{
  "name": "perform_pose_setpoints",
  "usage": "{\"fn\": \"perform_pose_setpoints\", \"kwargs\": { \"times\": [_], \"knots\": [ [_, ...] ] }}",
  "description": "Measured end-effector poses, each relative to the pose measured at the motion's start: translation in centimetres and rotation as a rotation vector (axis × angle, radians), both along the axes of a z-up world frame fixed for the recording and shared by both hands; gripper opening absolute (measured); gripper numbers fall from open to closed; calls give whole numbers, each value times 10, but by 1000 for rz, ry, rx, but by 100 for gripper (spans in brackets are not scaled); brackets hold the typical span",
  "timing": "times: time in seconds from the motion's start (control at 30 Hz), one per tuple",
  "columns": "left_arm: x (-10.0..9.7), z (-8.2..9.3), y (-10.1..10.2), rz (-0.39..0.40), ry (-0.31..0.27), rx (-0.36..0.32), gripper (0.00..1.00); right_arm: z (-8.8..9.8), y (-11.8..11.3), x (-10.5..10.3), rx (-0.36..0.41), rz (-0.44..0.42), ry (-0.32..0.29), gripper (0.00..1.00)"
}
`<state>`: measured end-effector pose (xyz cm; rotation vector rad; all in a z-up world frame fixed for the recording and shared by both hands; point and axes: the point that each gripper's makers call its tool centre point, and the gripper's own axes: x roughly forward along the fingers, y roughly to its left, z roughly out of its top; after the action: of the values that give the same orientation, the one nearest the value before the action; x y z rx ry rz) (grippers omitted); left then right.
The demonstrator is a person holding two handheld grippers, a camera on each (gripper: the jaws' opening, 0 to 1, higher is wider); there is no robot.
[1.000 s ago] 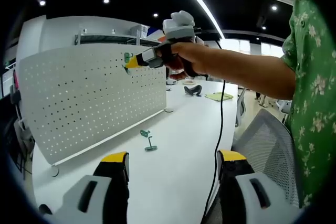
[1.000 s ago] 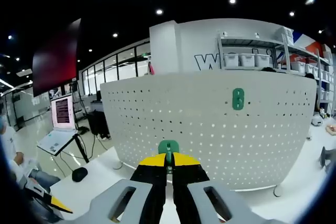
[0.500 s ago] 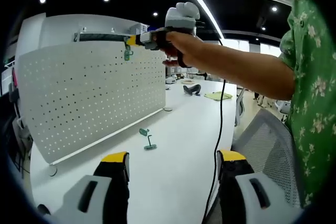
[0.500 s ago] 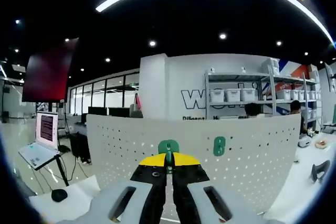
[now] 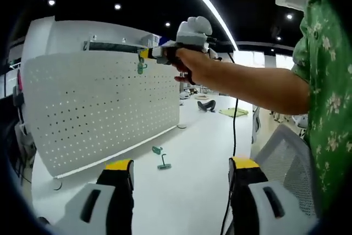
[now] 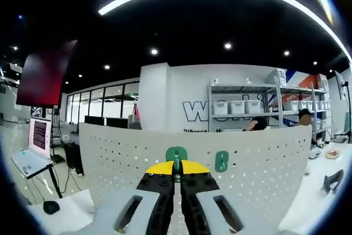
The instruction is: Insert the hook assembly into the mounting plate slot until the hook locks in place.
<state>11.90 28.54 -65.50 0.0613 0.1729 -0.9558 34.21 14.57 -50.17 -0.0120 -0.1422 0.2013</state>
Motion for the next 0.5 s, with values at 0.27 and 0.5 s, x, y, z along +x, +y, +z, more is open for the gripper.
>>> {"fn": "perform_pose_setpoints", "kwargs": {
  "times": [0.27, 0.5],
  "knots": [
    [16, 22, 14, 74, -83, -95, 74, 0, -5, 18, 10, -24, -18, 1],
    [21, 21, 10, 62, -89, -118, 76, 5, -9, 34, 6, -46, -39, 1]
  ]
}}
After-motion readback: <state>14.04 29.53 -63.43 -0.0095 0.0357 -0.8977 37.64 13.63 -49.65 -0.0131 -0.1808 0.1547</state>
